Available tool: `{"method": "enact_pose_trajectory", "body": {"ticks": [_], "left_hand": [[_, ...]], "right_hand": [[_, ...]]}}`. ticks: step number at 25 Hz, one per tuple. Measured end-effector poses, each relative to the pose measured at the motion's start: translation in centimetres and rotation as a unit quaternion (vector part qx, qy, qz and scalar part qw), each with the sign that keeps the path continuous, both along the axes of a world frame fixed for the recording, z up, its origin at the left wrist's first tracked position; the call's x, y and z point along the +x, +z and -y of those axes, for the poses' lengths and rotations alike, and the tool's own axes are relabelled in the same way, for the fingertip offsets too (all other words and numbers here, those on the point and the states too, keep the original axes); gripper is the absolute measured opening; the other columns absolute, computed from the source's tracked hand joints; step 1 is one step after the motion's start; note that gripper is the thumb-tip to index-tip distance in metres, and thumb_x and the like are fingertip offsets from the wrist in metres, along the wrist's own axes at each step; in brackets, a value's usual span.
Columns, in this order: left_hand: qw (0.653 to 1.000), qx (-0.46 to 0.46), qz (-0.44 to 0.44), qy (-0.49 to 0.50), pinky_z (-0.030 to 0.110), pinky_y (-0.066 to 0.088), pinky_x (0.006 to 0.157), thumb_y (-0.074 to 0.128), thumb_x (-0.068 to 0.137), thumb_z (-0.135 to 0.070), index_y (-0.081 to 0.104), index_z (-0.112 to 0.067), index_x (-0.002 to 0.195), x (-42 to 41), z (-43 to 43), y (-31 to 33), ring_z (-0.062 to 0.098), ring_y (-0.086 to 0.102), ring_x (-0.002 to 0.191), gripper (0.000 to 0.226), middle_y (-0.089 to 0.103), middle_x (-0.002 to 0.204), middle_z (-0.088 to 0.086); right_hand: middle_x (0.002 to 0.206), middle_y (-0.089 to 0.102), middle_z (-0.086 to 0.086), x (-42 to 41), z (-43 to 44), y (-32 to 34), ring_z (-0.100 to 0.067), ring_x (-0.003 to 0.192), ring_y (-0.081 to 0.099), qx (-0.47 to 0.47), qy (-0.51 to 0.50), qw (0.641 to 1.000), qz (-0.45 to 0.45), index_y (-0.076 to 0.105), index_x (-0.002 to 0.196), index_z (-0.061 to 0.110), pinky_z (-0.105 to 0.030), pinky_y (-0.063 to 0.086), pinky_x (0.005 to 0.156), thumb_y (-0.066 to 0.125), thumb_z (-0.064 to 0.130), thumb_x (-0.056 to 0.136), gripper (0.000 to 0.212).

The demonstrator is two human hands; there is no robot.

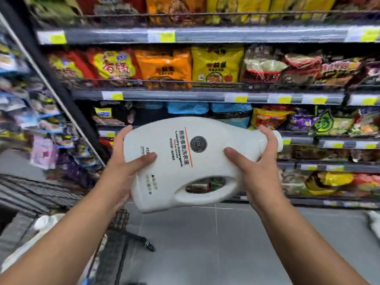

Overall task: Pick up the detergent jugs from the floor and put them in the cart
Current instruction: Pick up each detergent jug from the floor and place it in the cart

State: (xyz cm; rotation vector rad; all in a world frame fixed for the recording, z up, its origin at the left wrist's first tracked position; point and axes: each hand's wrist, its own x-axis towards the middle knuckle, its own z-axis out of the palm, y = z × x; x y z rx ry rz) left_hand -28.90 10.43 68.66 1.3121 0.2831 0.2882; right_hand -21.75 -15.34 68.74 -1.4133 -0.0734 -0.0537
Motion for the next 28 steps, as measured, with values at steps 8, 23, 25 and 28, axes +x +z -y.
{"method": "enact_pose_trajectory", "body": {"ticks": [8,23,25,28], "left_hand": [[0.987,-0.038,-0.050,0.147,0.055,0.057,0.083,0.085,0.064,-0.003,0.042,-0.044,0.137,-14.5,-11.0,-2.3,0.035,0.067,0.111,0.095,0.064,0.128,0.004],[0.948,-0.136,-0.183,0.220,0.051,0.059,0.078,0.080,0.067,-0.001,0.043,-0.038,0.136,-35.6,-31.5,-12.9,0.037,0.066,0.110,0.087,0.065,0.127,0.008],[0.943,-0.156,-0.194,0.219,0.055,0.058,0.083,0.075,0.071,0.001,0.042,-0.036,0.139,-36.3,-32.4,-14.4,0.038,0.064,0.113,0.084,0.062,0.131,0.010],[0.935,-0.175,-0.230,0.205,0.062,0.054,0.088,0.076,0.071,0.001,0.038,-0.036,0.143,-36.5,-33.4,-16.4,0.039,0.064,0.115,0.089,0.060,0.136,0.011]], "right_hand": [[0.121,0.054,0.003,-7.1,-14.2,-1.6,-0.025,0.104,0.062,-0.015,0.150,0.987,-0.051,0.038,0.131,0.051,-0.054,0.058,0.079,0.084,0.016,0.070,0.084],[0.122,0.058,-0.004,-24.4,-37.9,-13.5,-0.026,0.103,0.064,-0.078,0.229,0.952,-0.190,0.041,0.129,0.047,-0.050,0.058,0.081,0.087,0.016,0.067,0.083],[0.121,0.058,-0.004,-25.0,-38.6,-14.9,-0.027,0.105,0.063,-0.092,0.232,0.945,-0.211,0.042,0.127,0.047,-0.054,0.057,0.083,0.089,0.019,0.065,0.083],[0.121,0.057,-0.004,-25.2,-39.3,-16.9,-0.026,0.106,0.063,-0.108,0.219,0.938,-0.246,0.043,0.124,0.050,-0.053,0.056,0.085,0.091,0.027,0.055,0.087]]}}
